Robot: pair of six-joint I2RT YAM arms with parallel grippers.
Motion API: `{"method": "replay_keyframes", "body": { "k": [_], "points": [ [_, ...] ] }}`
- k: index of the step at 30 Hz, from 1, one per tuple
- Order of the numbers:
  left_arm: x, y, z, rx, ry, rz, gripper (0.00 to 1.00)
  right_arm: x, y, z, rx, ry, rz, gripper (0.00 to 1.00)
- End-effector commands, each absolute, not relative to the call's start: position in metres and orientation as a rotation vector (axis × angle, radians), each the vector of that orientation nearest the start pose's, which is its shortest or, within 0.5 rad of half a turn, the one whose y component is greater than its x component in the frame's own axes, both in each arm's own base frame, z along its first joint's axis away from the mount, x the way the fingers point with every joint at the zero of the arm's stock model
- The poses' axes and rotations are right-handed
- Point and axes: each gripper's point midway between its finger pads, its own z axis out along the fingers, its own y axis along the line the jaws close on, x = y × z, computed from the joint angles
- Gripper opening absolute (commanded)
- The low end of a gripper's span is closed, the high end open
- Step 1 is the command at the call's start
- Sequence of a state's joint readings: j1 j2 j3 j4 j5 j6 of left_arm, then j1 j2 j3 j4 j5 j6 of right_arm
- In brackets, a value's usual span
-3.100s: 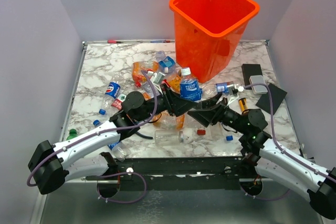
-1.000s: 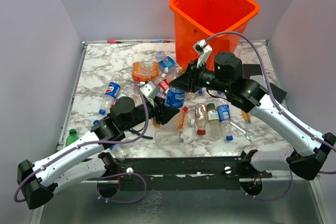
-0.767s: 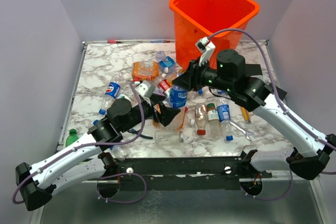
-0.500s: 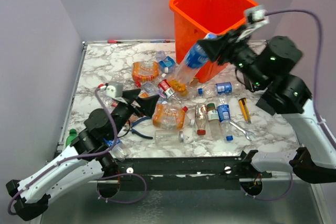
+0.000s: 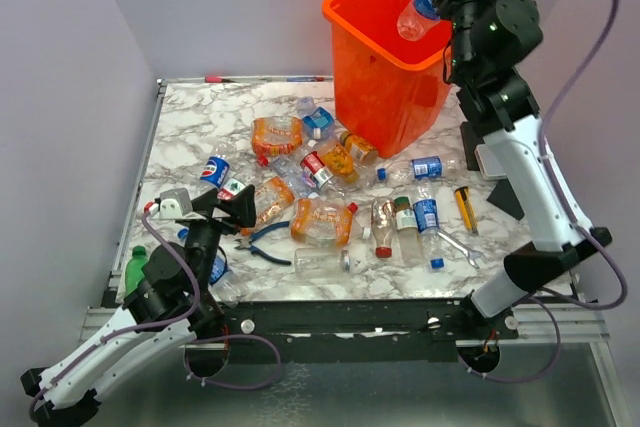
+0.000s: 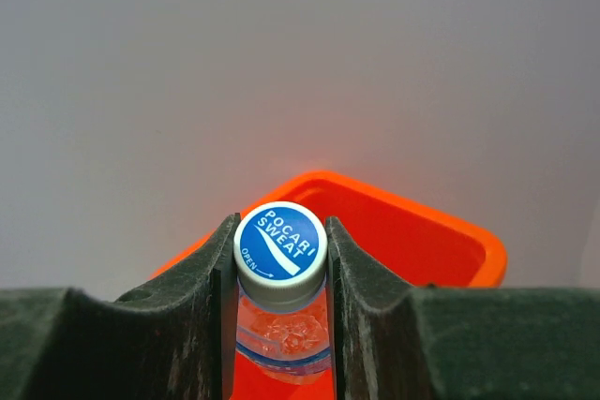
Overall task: Put the plastic bottles in the bin
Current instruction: Place the plastic bottle in the trash bin.
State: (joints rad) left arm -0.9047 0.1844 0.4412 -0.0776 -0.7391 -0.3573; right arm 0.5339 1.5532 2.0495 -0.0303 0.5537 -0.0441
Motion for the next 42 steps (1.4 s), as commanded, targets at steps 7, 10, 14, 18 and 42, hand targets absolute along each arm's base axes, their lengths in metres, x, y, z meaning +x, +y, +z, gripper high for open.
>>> {"method": "replay_keyframes", "body": {
  "k": [7, 10, 14, 18, 42],
  "points": [
    [0.214, -0.102, 0.271, -0.178, 1.507, -0.486, 0.99, 0.492, 0.125, 0.53, 0.214, 1.356, 0.207, 0.01],
    [0.214, -0.104, 0.271, -0.172, 1.509, -0.489, 0.99, 0.503, 0.136, 0.505, 0.196, 1.423, 0.249, 0.03],
    [0.214, -0.105, 0.269, -0.164, 1.517, -0.486, 0.99, 0.508, 0.15, 0.487, 0.151, 1.482, 0.312, 0.36],
    [0.214, -0.108, 0.267, -0.155, 1.524, -0.491, 0.99, 0.502, 0.159, 0.492, 0.106, 1.498, 0.357, 0.62],
    [0.222, -0.166, 0.23, 0.108, 1.709, -0.506, 0.99, 0.229, 0.172, 0.29, -0.152, 1.865, 0.901, 0.68]
  ]
}}
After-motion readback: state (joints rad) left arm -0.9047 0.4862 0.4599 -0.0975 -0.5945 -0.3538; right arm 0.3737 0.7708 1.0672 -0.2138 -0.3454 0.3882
